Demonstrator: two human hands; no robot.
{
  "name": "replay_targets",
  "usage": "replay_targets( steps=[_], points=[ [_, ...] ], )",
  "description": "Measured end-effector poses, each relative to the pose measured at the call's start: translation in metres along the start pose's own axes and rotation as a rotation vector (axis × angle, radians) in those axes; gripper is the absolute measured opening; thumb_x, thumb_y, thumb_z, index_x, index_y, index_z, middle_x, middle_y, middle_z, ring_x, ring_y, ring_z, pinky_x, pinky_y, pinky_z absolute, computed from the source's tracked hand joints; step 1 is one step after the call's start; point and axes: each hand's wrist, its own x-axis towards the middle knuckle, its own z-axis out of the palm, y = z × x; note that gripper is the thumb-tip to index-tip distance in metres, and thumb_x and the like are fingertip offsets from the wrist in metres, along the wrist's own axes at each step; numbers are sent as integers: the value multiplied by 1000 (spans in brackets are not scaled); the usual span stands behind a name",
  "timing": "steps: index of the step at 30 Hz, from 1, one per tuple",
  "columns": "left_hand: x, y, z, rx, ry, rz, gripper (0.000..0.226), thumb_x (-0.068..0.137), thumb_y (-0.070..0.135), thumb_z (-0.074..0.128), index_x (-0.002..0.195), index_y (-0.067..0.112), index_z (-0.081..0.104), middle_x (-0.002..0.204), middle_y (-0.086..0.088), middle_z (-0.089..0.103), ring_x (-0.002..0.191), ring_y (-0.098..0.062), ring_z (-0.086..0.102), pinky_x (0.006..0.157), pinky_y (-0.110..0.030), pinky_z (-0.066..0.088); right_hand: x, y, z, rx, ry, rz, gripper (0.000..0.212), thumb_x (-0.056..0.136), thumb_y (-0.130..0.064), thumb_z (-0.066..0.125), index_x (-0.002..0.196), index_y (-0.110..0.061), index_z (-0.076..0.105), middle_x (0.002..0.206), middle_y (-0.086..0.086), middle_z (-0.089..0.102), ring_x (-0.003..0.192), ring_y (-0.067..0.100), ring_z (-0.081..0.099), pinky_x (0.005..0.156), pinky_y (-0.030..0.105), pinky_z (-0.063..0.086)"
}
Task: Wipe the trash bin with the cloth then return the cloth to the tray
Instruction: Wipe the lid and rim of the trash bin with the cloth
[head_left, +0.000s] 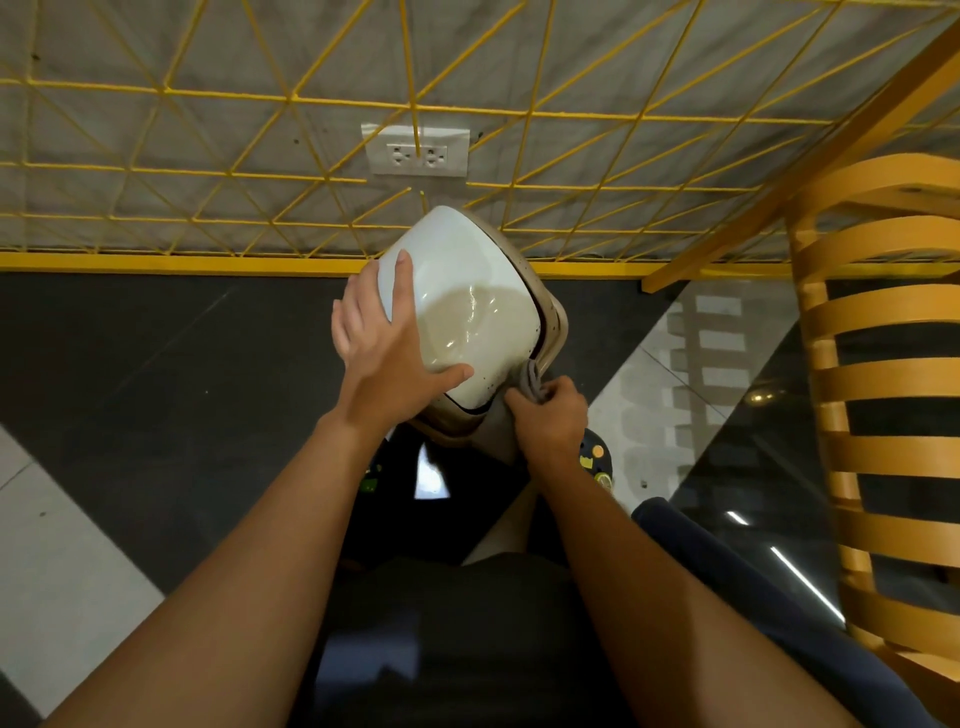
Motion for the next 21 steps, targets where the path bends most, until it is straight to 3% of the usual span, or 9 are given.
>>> replay_targets(
  steps=[7, 13, 19, 21],
  points=[
    [0, -1, 2, -10, 6, -6, 121, 57, 58, 75, 146, 16, 5, 149, -17, 12, 138, -34, 11, 111, -50, 7, -15, 20, 8, 61, 91, -66, 20, 82, -20, 64, 87, -13, 47, 105, 12, 51, 78, 8, 45, 61, 10, 33],
    [1, -2, 2, 3, 0, 5, 121, 58, 59, 75, 147, 16, 4, 149, -18, 12, 138, -34, 11, 111, -51, 8, 28, 0, -8, 67, 148, -17, 24, 82, -26, 65, 89, -8, 50, 102, 15, 56, 90, 24, 54, 79, 33, 46],
    [0, 3, 4, -10, 0, -9, 119, 61, 59, 73, 147, 17, 2, 150, -18, 9, 139, -34, 8, 111, -50, 6, 60, -12, -24, 122, 140, 3, 31, 80, -26, 67, 65, -17, 42, 70, 0, 50, 73, 17, 49, 61, 27, 40],
    [0, 3, 4, 2, 1, -7, 119, 61, 60, 72, 147, 16, 3, 150, -19, 10, 139, -34, 9, 111, -50, 7, 68, -20, -30, 100, 107, 11, 28, 80, -26, 66, 68, -16, 43, 71, 2, 51, 75, 19, 51, 62, 31, 44]
  ],
)
